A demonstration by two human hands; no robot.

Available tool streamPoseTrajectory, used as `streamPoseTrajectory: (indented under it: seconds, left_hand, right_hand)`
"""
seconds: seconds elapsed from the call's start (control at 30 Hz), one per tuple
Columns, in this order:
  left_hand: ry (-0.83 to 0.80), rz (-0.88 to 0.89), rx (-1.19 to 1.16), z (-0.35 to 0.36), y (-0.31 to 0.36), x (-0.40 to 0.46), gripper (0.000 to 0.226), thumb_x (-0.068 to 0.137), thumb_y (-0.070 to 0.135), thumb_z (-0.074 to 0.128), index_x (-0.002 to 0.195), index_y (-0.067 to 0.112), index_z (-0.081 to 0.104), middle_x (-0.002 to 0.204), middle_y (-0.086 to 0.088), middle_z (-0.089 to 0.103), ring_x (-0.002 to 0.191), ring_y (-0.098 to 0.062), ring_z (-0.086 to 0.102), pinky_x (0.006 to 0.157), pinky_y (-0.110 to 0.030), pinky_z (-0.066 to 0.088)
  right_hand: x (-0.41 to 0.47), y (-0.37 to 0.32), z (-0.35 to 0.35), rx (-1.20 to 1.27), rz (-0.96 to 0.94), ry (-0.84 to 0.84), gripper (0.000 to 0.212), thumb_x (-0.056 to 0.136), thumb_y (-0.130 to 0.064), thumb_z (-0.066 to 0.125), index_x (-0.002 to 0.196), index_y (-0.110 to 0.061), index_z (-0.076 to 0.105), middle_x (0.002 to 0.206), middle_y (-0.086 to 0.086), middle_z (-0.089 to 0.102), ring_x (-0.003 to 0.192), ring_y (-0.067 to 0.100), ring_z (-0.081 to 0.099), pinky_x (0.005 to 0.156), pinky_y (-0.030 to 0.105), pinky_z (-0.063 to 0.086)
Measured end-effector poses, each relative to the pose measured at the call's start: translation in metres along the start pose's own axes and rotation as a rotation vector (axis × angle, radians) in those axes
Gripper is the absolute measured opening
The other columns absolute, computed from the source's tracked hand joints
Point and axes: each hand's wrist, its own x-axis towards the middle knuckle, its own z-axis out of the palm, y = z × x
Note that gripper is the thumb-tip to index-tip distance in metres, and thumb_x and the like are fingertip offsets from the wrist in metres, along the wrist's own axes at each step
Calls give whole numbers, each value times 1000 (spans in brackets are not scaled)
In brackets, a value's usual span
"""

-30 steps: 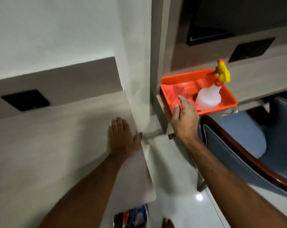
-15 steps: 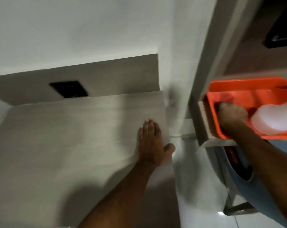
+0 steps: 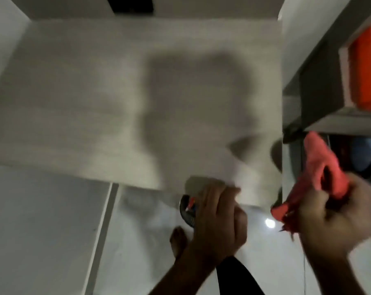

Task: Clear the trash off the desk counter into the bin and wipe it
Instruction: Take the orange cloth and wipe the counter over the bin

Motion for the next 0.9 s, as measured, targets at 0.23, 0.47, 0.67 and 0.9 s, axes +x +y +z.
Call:
streamPoseTrajectory:
  seconds: [0.23, 0.47, 0.67, 0.9]
  left_hand:
    - [-397, -353, 99, 69, -121, -167, 31, 87, 23, 47, 106, 6, 64, 101, -13, 62, 92, -34, 60, 79, -46, 55]
    - [-577, -1561, 102, 173, -267, -218, 68, 88, 56, 60, 131, 5, 51, 130, -19, 58, 120, -39, 60, 96, -44, 53]
    - [-361, -1773, -351, 180, -297, -223, 23, 83, -2, 69, 106, -7, 66, 110, -30, 72, 65, -38, 74, 48, -43, 64]
    - [-360, -1711, -305, 73, -207, -158, 21, 99, 14, 59, 108, -5, 63, 109, -21, 74, 62, -23, 70, 50, -30, 64]
  right_hand:
    - [-147, 169, 57, -92, 515, -11, 15, 97, -3, 49, 105, -14, 58, 55, -6, 70, 36, 4, 65, 29, 18, 47]
    - [-159, 287, 138, -69, 721, -137, 18, 91, -8, 50, 86, -23, 59, 52, -12, 67, 33, 5, 59, 36, 18, 45]
    - [-135, 277, 136, 430, 1029, -8, 24, 78, 4, 45, 70, -17, 54, 58, 0, 51, 51, 13, 50, 54, 24, 43]
    - [-101, 125, 57, 765, 889, -25, 32, 105, -35, 46, 117, -13, 65, 104, 6, 70, 78, 12, 66, 64, 21, 56]
